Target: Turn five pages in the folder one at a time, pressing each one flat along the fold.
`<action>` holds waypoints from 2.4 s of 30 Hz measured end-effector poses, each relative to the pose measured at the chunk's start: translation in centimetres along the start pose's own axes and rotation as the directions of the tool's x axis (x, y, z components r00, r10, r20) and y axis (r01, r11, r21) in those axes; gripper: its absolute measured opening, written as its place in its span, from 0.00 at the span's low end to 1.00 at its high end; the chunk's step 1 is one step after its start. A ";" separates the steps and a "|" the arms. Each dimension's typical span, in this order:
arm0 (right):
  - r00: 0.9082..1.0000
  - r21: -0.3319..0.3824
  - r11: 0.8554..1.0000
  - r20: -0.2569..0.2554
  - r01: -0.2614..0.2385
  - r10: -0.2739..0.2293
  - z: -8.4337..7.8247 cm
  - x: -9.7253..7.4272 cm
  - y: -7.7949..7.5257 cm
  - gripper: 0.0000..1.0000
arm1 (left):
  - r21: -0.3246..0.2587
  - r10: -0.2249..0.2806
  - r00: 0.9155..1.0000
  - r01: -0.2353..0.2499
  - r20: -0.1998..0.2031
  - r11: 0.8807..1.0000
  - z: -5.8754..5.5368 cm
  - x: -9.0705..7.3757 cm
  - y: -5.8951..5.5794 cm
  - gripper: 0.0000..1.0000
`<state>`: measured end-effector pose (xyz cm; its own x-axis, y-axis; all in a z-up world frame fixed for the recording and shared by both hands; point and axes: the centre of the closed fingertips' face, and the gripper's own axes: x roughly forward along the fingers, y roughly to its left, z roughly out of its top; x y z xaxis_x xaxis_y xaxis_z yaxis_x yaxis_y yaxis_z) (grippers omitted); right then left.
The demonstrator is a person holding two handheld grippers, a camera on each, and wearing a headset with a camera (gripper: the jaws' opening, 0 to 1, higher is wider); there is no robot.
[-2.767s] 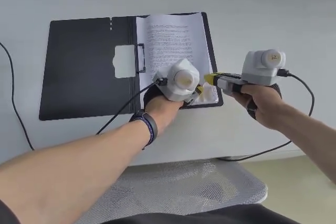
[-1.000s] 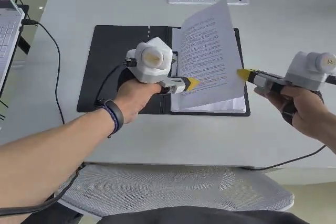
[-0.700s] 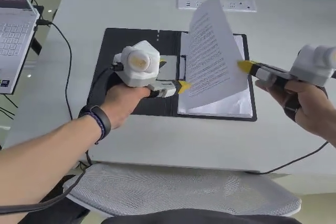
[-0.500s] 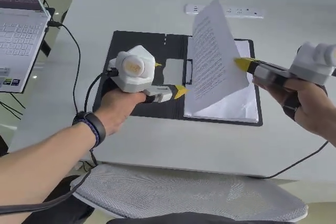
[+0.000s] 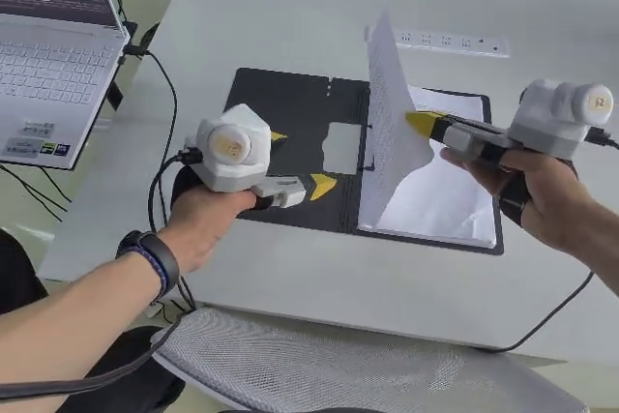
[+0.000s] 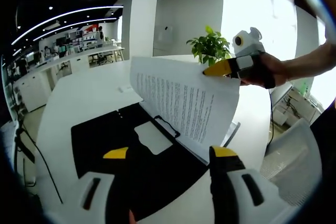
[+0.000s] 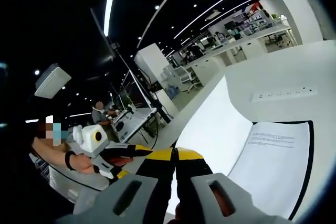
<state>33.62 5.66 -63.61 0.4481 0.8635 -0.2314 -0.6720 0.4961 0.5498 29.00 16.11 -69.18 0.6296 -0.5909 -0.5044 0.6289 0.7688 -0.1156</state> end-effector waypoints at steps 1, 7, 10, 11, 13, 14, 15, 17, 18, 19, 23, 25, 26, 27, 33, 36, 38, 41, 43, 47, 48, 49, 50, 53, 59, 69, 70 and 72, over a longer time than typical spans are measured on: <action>1.000 0.003 1.000 -0.004 -0.006 0.006 -0.1 0.5 0.2 0.00 | 0.000 0.004 1.000 -0.004 0.000 1.000 -0.1 -0.2 0.1 0.60; 0.999 0.009 0.999 -0.027 -0.035 0.035 -1.0 2.6 1.6 0.00 | -0.019 0.026 1.000 -0.026 0.011 0.999 -0.3 -1.2 0.9 0.60; 0.998 0.016 0.999 -0.036 -0.046 0.047 -1.5 3.6 2.2 0.00 | -0.035 0.038 0.999 -0.037 0.019 0.999 -0.4 -1.6 1.3 0.60; 0.998 0.018 0.999 -0.039 -0.049 0.050 -1.7 3.9 2.3 0.00 | -0.038 0.040 0.999 -0.039 0.021 0.999 -0.4 -1.7 1.4 0.60; 0.997 0.026 0.998 -0.049 -0.057 0.058 -2.1 4.6 2.6 0.00 | -0.039 0.046 0.999 -0.045 0.021 0.998 -0.5 -1.9 1.4 0.60; 0.997 0.029 0.998 -0.057 -0.059 0.061 -2.4 5.0 2.7 0.00 | -0.043 0.048 0.999 -0.047 0.025 0.998 -0.5 -2.1 1.5 0.60; 0.996 0.030 0.998 -0.063 -0.059 0.061 -2.7 5.3 2.8 0.00 | -0.045 0.049 0.998 -0.048 0.026 0.998 -0.5 -2.2 1.5 0.60; 0.995 0.038 0.997 -0.073 -0.067 0.069 -3.2 6.0 3.0 0.00 | -0.045 0.054 0.998 -0.052 0.025 0.998 -0.7 -2.4 1.6 0.60; 0.994 0.039 0.997 -0.079 -0.068 0.071 -3.4 6.3 3.1 0.00 | -0.049 0.056 0.998 -0.054 0.026 0.997 -0.7 -2.5 1.7 0.60; 0.994 0.042 0.997 -0.085 -0.069 0.072 -3.7 6.7 3.2 0.00 | -0.053 0.057 0.998 -0.056 0.029 0.997 -0.8 -2.7 1.8 0.60; 0.992 0.059 0.996 -0.101 -0.074 0.080 -4.5 7.8 3.7 0.00 | -0.053 0.067 0.997 -0.065 0.031 0.996 -1.0 -3.4 2.2 0.60; 0.991 0.064 0.995 -0.110 -0.074 0.080 -4.9 8.2 3.8 0.00 | -0.059 0.071 0.997 -0.069 0.033 0.996 -1.0 -3.7 2.4 0.60; 0.990 0.067 0.995 -0.119 -0.074 0.081 -5.3 8.6 3.8 0.00 | -0.060 0.074 0.997 -0.072 0.034 0.996 -1.1 -3.8 2.4 0.60; 0.989 0.068 0.995 -0.121 -0.073 0.081 -5.4 8.7 3.8 0.00 | -0.061 0.076 0.997 -0.074 0.034 0.995 -1.1 -4.0 2.5 0.60; 0.985 0.093 0.994 -0.158 -0.058 0.072 -7.3 10.4 3.6 0.00 | -0.072 0.088 0.996 -0.086 0.028 0.994 -1.9 -4.7 2.8 0.60; 0.980 0.099 0.994 -0.187 -0.045 0.063 -8.4 11.2 3.3 0.00 | -0.077 0.090 0.996 -0.088 0.028 0.993 -2.0 -4.9 2.8 0.60; 0.977 0.084 0.996 -0.208 -0.032 0.049 -9.1 11.5 3.0 0.00 | -0.080 0.092 0.995 -0.090 0.028 0.993 -2.1 -5.0 2.9 0.59; 0.974 0.100 0.995 -0.222 -0.016 0.038 -10.0 12.1 2.6 0.00 | -0.085 0.098 0.995 -0.095 0.025 0.992 -2.2 -5.1 2.9 0.59; 0.973 0.106 0.994 -0.230 -0.007 0.031 -10.5 12.3 2.3 0.00 | -0.088 0.099 0.995 -0.096 0.027 0.991 -2.2 -5.2 2.9 0.59; 0.968 0.121 0.993 -0.249 0.007 0.023 -11.4 12.9 2.1 0.00 | -0.092 0.102 0.994 -0.099 0.027 0.991 -2.2 -5.5 2.9 0.59; 0.968 0.126 0.992 -0.252 0.010 0.022 -11.6 13.1 2.0 0.00 | -0.094 0.101 0.995 -0.098 0.027 0.991 -2.2 -5.5 2.9 0.59; 0.967 0.129 0.992 -0.255 0.013 0.020 -11.7 13.1 1.9 0.00 | -0.095 0.101 0.995 -0.098 0.027 0.991 -2.3 -5.5 2.9 0.59; 0.966 0.132 0.991 -0.259 0.018 0.017 -11.9 13.3 1.8 0.00 | -0.092 0.103 0.994 -0.100 0.024 0.991 -2.3 -5.5 3.0 0.59; 0.963 0.141 0.990 -0.270 0.029 0.010 -12.3 13.5 1.6 0.00 | -0.099 0.103 0.994 -0.100 0.026 0.990 -2.4 -5.6 3.1 0.59; 0.960 0.151 0.987 -0.279 0.052 -0.008 -12.8 13.8 1.7 0.00 | -0.100 0.106 0.994 -0.104 0.021 0.990 -2.6 -5.7 3.1 0.59; 0.949 0.160 0.985 -0.313 0.068 -0.015 -13.9 14.8 0.9 0.00 | -0.096 0.097 0.995 -0.095 0.015 0.991 -2.7 -5.7 2.6 0.59; 0.948 0.167 0.983 -0.318 0.071 -0.015 -14.1 15.0 0.2 0.00 | -0.097 0.097 0.995 -0.095 0.014 0.991 -2.8 -5.7 2.6 0.59; 0.947 0.166 0.983 -0.322 0.076 -0.018 -14.4 15.2 -0.4 0.00 | -0.098 0.098 0.995 -0.097 0.013 0.990 -2.9 -5.8 2.8 0.59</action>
<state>32.22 19.91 -78.90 0.2468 0.8374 -0.4876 -0.5289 0.5380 0.6563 25.76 22.38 -69.06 0.6942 -0.5154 -0.5025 0.5173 0.8426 -0.1496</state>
